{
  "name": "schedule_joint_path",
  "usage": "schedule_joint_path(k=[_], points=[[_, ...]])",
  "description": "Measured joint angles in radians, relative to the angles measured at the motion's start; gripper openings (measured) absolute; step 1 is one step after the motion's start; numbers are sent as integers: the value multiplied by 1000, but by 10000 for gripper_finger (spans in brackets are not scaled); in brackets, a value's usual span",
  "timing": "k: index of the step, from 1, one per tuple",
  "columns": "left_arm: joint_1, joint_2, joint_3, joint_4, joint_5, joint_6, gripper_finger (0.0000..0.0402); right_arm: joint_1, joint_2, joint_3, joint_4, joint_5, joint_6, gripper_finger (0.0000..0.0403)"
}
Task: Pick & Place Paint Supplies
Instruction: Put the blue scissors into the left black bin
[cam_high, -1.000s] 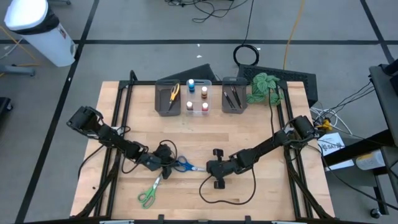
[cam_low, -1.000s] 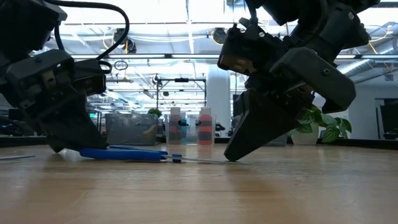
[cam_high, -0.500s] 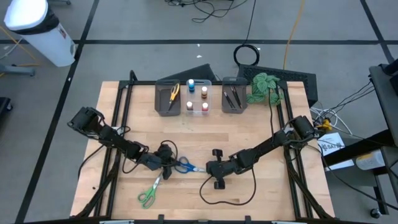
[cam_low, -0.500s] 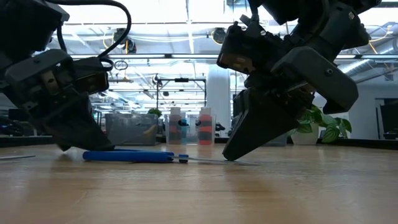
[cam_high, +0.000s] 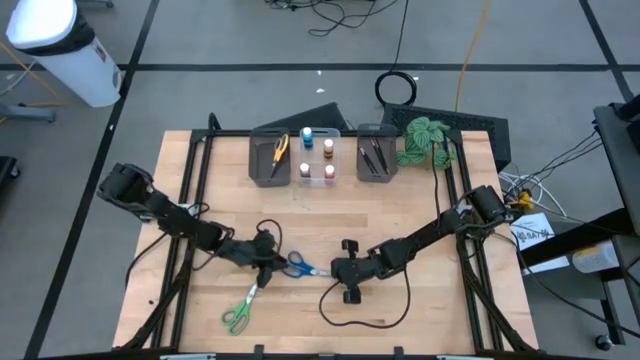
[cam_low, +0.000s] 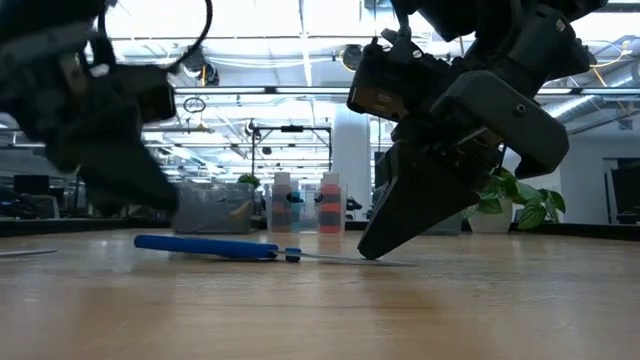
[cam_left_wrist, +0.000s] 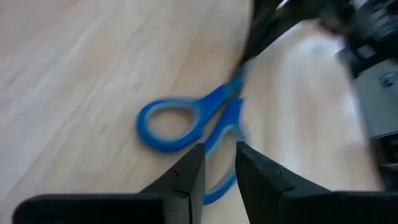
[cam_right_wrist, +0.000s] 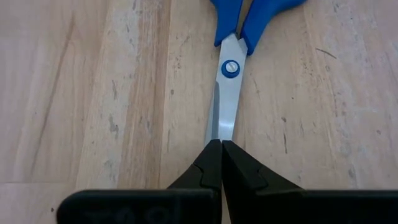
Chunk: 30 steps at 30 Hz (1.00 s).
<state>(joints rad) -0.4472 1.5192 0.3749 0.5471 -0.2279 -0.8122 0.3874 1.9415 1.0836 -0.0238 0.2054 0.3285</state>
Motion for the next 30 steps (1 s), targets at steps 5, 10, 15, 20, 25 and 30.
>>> schedule_joint_path(k=[5,10,15,20,25,30], points=[[-5,-100,1,2,20,33,101,-1,0,0,-14,0,-5,0],[-11,-123,11,-8,68,133,102,-8,-1,-1,-5,-2,-7,0],[17,-124,108,-133,100,261,110,-8,-1,-2,-4,-2,-7,0],[38,-108,286,-466,48,490,161,-8,-1,-2,-3,-2,-11,0],[48,-52,382,-597,8,739,221,-8,-1,-2,0,-1,-11,0],[74,23,390,-607,29,786,242,-8,-1,-2,4,-1,-11,0]])
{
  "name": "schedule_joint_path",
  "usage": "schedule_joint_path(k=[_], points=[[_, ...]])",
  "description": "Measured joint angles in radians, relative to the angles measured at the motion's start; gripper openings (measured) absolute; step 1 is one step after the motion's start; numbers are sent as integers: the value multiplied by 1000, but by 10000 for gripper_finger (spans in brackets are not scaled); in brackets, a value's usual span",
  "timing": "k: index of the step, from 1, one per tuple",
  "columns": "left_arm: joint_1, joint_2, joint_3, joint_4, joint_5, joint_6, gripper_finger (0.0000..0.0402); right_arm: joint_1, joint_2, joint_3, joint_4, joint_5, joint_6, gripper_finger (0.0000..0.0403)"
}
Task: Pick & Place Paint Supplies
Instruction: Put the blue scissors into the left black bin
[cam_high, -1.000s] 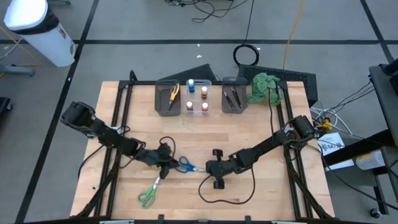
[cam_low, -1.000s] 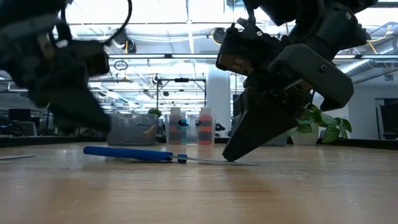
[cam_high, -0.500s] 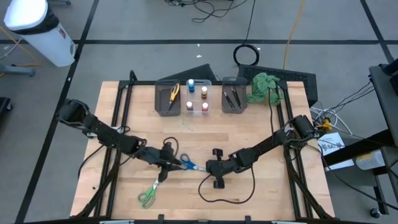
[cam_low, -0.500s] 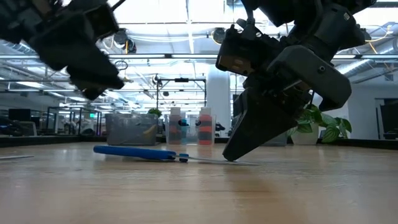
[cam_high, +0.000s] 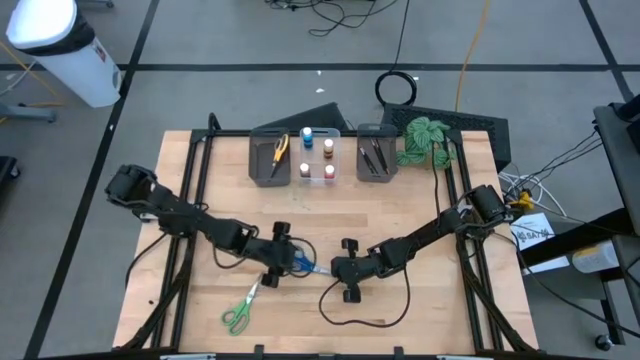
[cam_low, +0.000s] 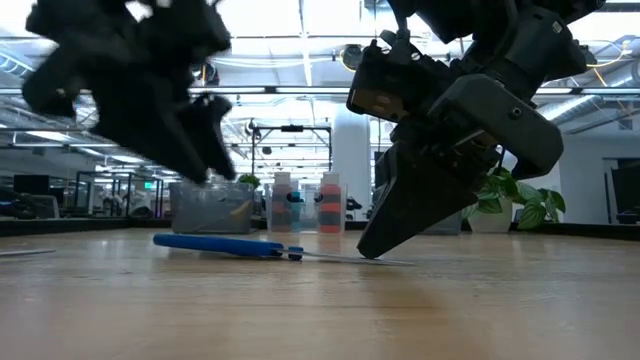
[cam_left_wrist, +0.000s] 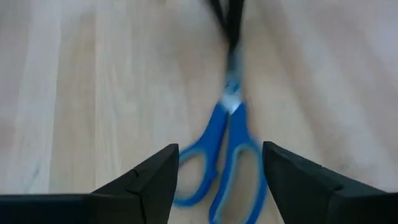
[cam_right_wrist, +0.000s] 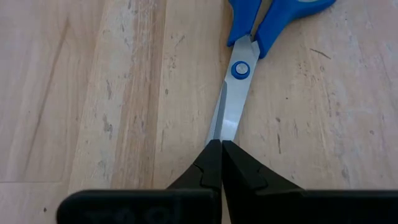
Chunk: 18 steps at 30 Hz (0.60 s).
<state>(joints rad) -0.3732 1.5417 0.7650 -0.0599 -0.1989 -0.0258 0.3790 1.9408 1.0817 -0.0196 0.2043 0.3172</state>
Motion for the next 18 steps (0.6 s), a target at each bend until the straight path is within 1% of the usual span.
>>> schedule_joint_path(k=[4,8,15,18], points=[[28,65,0,-19,40,0,244,0,0,0,0,0,0,0],[61,111,0,-16,45,5,244,0,0,0,0,0,0,0],[90,153,2,-13,84,30,243,0,0,0,1,1,-8,0],[97,169,4,-9,126,31,236,0,0,0,1,2,-8,0]])
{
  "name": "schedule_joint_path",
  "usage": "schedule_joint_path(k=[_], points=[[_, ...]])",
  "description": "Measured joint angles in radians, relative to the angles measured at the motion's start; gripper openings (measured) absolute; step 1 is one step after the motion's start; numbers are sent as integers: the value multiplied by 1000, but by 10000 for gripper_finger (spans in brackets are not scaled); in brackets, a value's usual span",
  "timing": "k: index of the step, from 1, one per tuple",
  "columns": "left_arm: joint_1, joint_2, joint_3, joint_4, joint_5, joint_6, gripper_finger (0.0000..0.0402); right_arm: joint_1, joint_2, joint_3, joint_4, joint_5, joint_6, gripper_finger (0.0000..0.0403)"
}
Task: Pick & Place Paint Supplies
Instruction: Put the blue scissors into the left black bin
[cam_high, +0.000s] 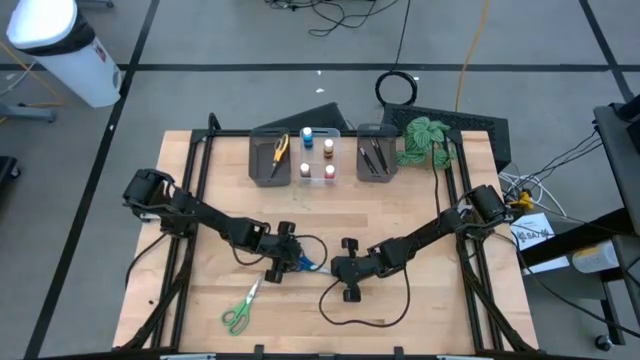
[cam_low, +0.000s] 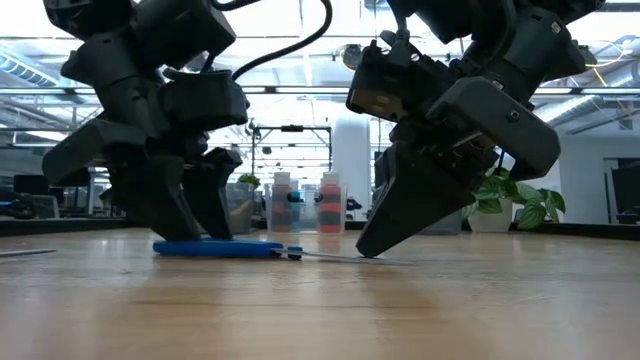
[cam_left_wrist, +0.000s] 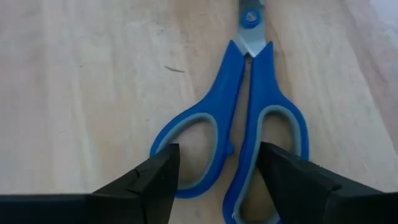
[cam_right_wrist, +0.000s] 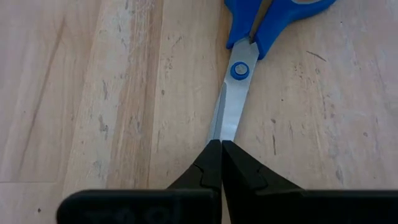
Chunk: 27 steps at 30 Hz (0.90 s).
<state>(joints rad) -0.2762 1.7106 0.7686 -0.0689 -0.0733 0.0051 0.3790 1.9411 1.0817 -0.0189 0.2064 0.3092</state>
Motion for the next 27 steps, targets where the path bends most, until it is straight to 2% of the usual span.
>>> schedule_joint_path(k=[5,12,22,27], points=[[2,39,1,-9,61,0,183,0,0,0,0,1,0,0],[4,68,5,-52,77,-19,86,0,-2,0,-4,8,0,0],[-2,67,5,-60,88,-65,84,0,-1,0,16,9,4,0],[-8,21,7,-55,92,-94,81,0,-13,-2,55,-4,-24,0]])
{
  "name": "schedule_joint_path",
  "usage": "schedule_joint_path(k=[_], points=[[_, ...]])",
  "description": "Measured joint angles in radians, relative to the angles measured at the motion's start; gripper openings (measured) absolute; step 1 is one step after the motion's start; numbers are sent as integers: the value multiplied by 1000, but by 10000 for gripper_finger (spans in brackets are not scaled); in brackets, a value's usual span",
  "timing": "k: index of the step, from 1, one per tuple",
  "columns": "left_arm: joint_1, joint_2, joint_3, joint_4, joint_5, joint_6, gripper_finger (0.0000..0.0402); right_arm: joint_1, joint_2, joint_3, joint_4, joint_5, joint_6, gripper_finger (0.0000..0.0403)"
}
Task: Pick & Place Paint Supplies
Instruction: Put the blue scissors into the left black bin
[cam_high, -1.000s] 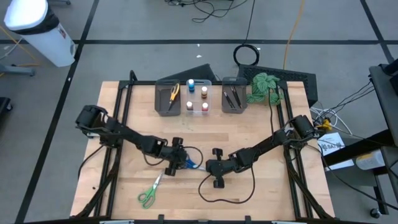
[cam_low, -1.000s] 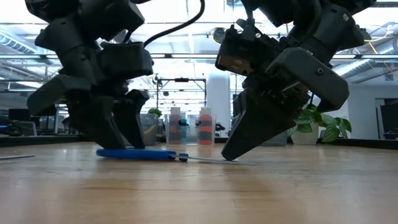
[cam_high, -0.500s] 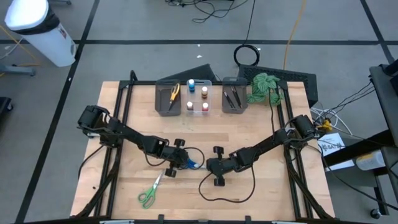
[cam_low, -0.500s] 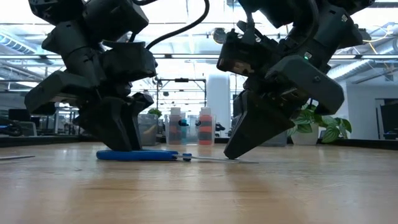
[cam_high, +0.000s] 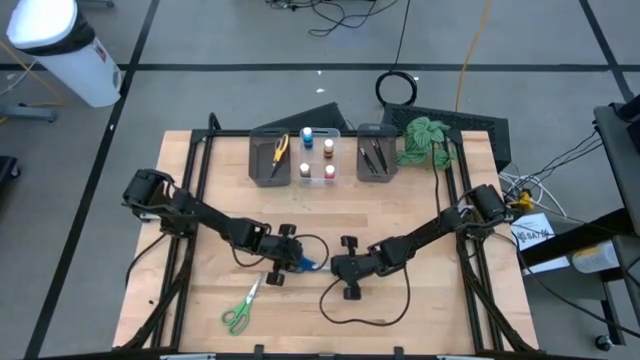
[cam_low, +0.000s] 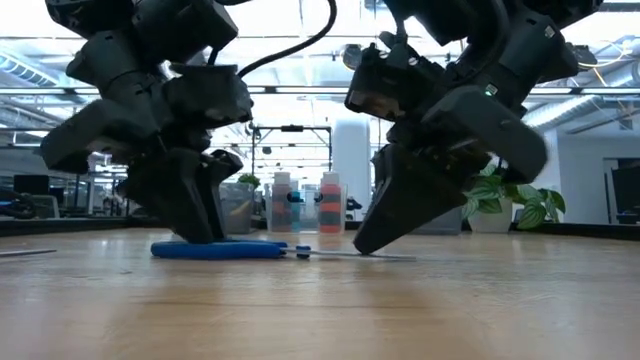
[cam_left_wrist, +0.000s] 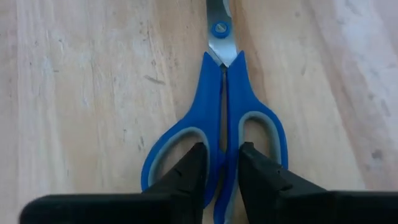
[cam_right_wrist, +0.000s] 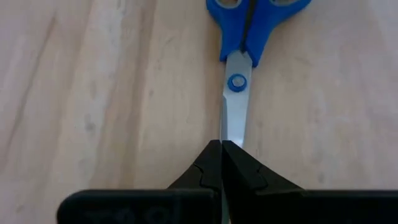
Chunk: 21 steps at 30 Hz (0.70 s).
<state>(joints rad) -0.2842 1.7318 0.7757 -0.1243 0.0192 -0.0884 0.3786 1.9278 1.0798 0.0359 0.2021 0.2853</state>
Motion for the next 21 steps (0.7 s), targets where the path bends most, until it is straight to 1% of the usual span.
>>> schedule_joint_path(k=[1,2,3,5,8,11,14,18,21], points=[[-1,-18,-1,8,-2,-3,70,1,-4,0,-4,-6,-4,0],[-1,-35,-2,6,-2,-5,33,1,-10,0,-12,-10,-5,0],[-1,-56,-5,1,-8,-1,14,2,-19,-1,-19,-12,-6,0],[-3,-98,-9,-22,-13,-1,2,4,-38,-2,-35,-13,-9,0],[-10,-155,-2,-15,-38,-1,1,9,-57,-2,-42,-1,-10,0],[-13,-179,-2,-38,-49,-27,1,14,-58,-2,-47,-1,-3,0],[-19,-196,-2,-38,-77,-91,6,23,-53,0,-40,-2,20,0],[-20,-199,-1,-44,-58,-181,22,36,-31,0,-11,-1,47,0],[-20,-200,-1,-38,-50,-243,28,49,-27,0,63,3,36,0]])
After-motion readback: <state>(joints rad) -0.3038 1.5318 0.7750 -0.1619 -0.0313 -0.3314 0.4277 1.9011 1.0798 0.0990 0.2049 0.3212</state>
